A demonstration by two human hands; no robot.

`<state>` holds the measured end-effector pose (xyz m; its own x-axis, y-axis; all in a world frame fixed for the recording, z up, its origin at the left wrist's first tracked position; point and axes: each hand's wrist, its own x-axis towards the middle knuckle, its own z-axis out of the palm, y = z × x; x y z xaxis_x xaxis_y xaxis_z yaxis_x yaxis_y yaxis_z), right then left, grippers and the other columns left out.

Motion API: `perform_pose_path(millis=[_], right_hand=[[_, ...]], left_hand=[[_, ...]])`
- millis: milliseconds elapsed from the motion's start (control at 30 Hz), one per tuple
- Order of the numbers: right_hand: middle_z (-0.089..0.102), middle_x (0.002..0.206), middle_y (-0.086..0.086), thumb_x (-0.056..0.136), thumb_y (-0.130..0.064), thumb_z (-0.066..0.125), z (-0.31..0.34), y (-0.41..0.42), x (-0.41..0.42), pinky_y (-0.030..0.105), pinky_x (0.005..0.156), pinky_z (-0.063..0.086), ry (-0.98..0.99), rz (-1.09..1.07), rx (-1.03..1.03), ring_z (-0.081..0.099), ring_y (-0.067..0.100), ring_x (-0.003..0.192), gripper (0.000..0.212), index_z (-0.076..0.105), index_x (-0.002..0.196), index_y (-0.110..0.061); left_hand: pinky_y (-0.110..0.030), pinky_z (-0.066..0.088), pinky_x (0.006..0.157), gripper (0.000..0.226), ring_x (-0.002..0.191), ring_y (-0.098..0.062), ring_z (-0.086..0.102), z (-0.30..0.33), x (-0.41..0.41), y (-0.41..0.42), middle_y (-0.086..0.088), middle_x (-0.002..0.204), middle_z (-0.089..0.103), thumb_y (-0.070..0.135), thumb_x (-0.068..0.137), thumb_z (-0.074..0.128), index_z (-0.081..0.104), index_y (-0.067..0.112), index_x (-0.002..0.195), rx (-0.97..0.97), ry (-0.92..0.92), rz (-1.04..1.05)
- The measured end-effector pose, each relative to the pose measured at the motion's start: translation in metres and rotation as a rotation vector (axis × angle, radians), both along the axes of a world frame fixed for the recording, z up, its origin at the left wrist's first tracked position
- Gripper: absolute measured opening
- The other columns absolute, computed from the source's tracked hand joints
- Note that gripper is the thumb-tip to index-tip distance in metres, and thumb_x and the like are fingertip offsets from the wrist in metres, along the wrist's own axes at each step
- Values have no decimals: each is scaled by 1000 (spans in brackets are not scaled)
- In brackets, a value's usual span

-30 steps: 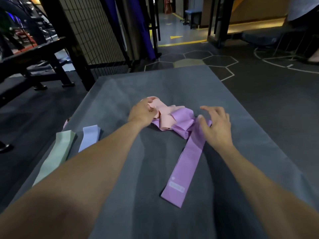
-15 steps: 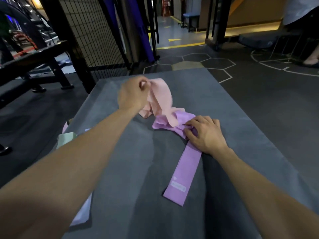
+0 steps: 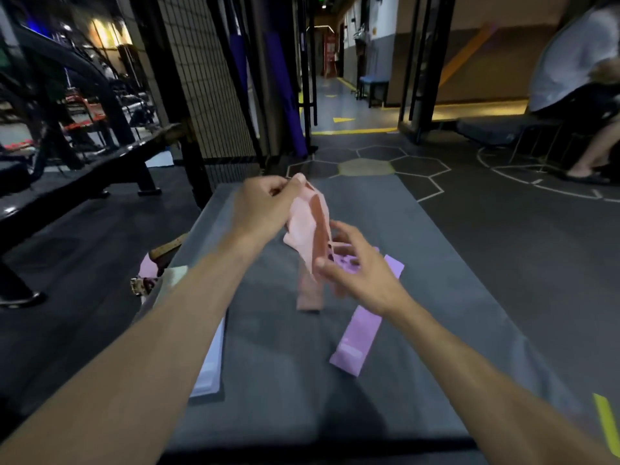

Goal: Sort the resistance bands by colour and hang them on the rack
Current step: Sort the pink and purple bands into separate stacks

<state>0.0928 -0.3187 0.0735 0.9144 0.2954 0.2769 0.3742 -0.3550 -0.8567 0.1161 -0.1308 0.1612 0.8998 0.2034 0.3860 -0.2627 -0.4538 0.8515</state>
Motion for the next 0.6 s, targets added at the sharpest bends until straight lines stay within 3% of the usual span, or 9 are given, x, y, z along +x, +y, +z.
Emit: perform_pose_path(millis=[67,133,200,300,433,500,600], right_hand=[[56,131,-26,80,-58,75,13,16,-26,15,96,45,-7,36,34,52,-9,120,74,40,143,-41],[61,124,-26,82,-48,77,19,27,-42,20,92,49,-27,-7,94,56,-7,116,66,45,139,-38],[68,105,-21,87,-35,74,21,34,-54,22,82,52,-22,-57,194,63,-3,98,40,58,123,-30],[69,84,-9,92,-17,68,22,34,-68,16,68,48,-3,-131,296,61,2,78,6,69,97,-20],[70,77,-19,93,-15,67,19,23,-74,10,68,47,39,-156,293,62,-3,74,12,77,96,-21],[75,84,-16,92,-10,68,19,17,-73,11,70,48,84,-149,345,67,-1,80,17,78,99,-22],[78,97,-7,91,-5,69,15,4,-63,16,74,51,155,-104,324,71,8,92,23,76,101,-25]], left_hand=[[-26,43,56,45,58,-8,57,4,-21,-2,0,68,70,48,94,64,75,7,80,-4,43,10],[-24,37,50,54,52,-9,48,4,-42,-3,0,60,58,49,93,65,67,-2,75,-22,51,28],[-27,34,54,60,53,-12,45,0,-59,0,-1,56,51,51,92,66,62,-4,70,-55,66,31],[-25,34,51,52,47,-9,43,-11,-80,8,6,50,53,49,93,66,66,7,62,-165,135,6],[-23,38,49,35,51,-13,40,-44,-92,19,-5,63,52,34,97,66,75,7,77,-414,232,-114],[-23,43,52,29,53,-15,42,-63,-96,20,-5,63,50,23,99,64,72,14,73,-474,270,-166],[-23,49,55,21,53,-13,48,-73,-97,16,-1,62,54,17,100,62,71,11,81,-521,294,-178]])
